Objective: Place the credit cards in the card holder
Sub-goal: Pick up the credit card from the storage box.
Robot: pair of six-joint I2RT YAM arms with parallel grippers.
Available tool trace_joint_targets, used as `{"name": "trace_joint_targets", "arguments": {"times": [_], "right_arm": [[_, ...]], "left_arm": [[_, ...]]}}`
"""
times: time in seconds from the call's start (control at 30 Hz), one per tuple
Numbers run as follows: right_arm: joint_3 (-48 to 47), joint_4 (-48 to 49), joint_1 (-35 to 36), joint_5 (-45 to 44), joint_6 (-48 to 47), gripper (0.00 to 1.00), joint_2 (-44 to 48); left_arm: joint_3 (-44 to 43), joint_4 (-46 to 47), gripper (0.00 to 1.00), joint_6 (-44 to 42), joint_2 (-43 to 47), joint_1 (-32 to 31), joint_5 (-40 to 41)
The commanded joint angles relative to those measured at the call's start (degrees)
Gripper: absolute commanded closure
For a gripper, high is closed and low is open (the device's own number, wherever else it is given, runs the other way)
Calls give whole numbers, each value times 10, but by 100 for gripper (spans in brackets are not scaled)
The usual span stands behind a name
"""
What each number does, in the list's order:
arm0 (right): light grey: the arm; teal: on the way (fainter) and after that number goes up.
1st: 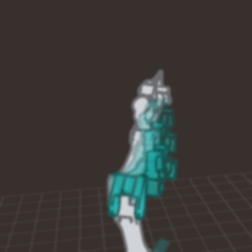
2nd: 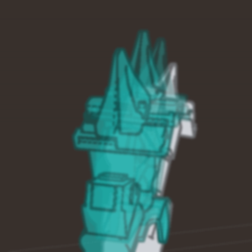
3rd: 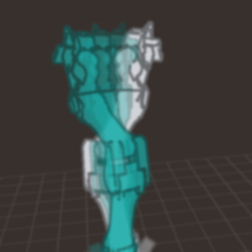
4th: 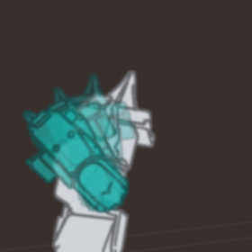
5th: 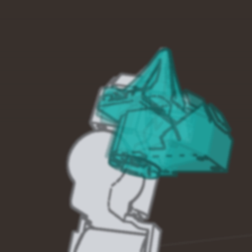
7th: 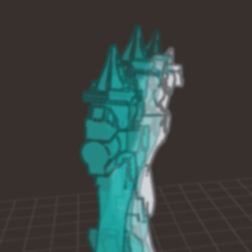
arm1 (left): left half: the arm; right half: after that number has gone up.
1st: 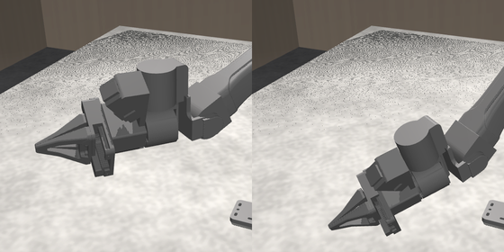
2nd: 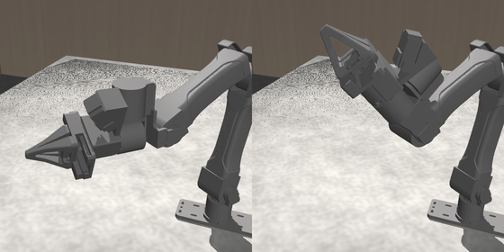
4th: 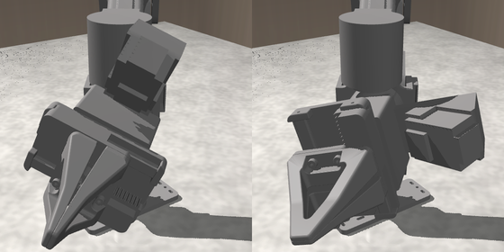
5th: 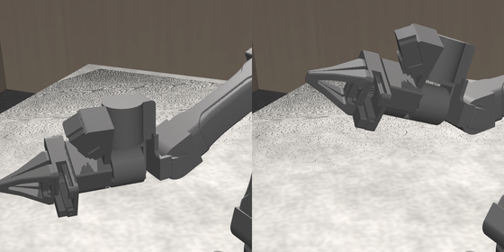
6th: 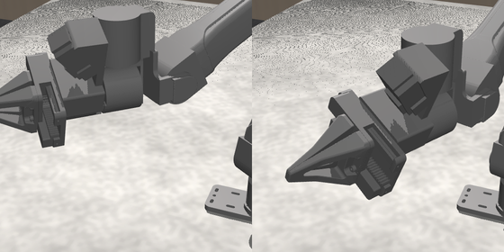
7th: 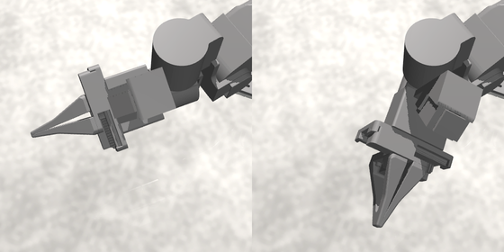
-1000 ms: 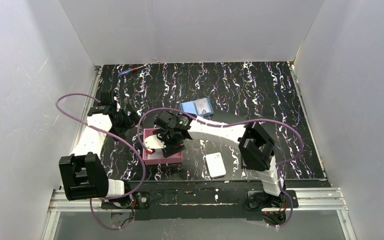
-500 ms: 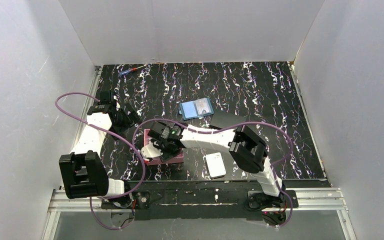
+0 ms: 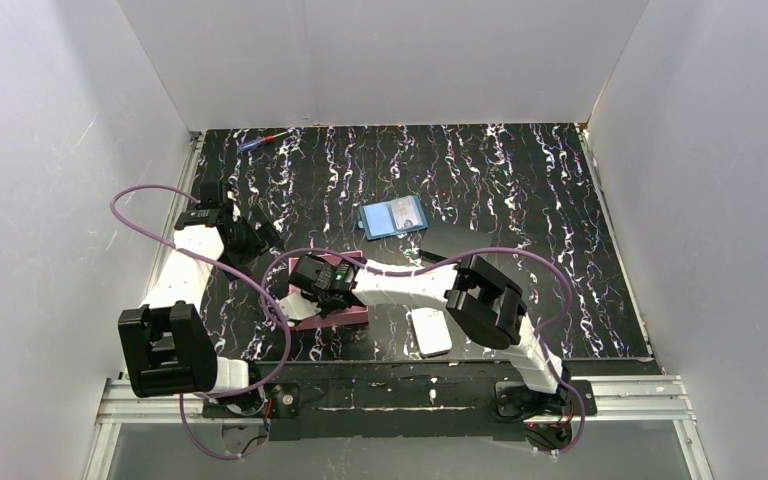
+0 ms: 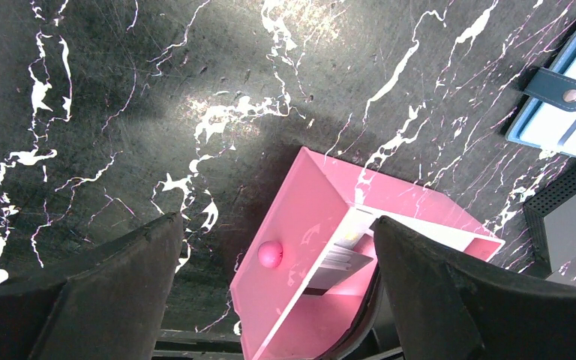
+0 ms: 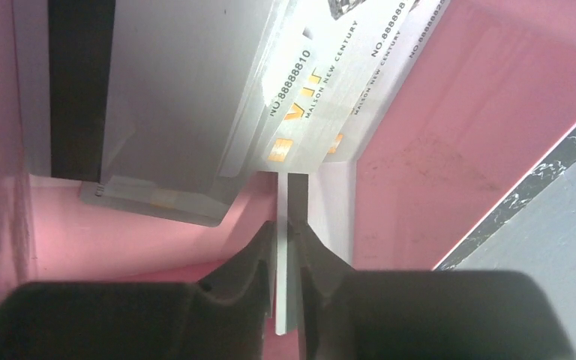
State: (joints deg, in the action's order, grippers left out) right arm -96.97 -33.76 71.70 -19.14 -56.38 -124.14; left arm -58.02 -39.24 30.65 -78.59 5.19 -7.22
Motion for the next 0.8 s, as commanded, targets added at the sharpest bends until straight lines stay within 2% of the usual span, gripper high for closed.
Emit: {"name": "trace_joint_targets", "arguments": {"times": [0.0, 0.17, 0.6, 0.77], "right_arm": [[-20, 25, 4, -21, -3, 83, 4], [-27, 22, 5, -22, -4, 98, 17], [-57, -56, 21, -37, -3, 99, 46], [-74, -84, 27, -7, 45, 99, 58]], "left_arm": [[-8, -11, 2, -5, 12, 4, 9], [-12, -12, 2, -5, 12, 4, 10], [-19, -19, 2, -4, 11, 3, 13], [-34, -26, 2, -2, 11, 3, 3]]}}
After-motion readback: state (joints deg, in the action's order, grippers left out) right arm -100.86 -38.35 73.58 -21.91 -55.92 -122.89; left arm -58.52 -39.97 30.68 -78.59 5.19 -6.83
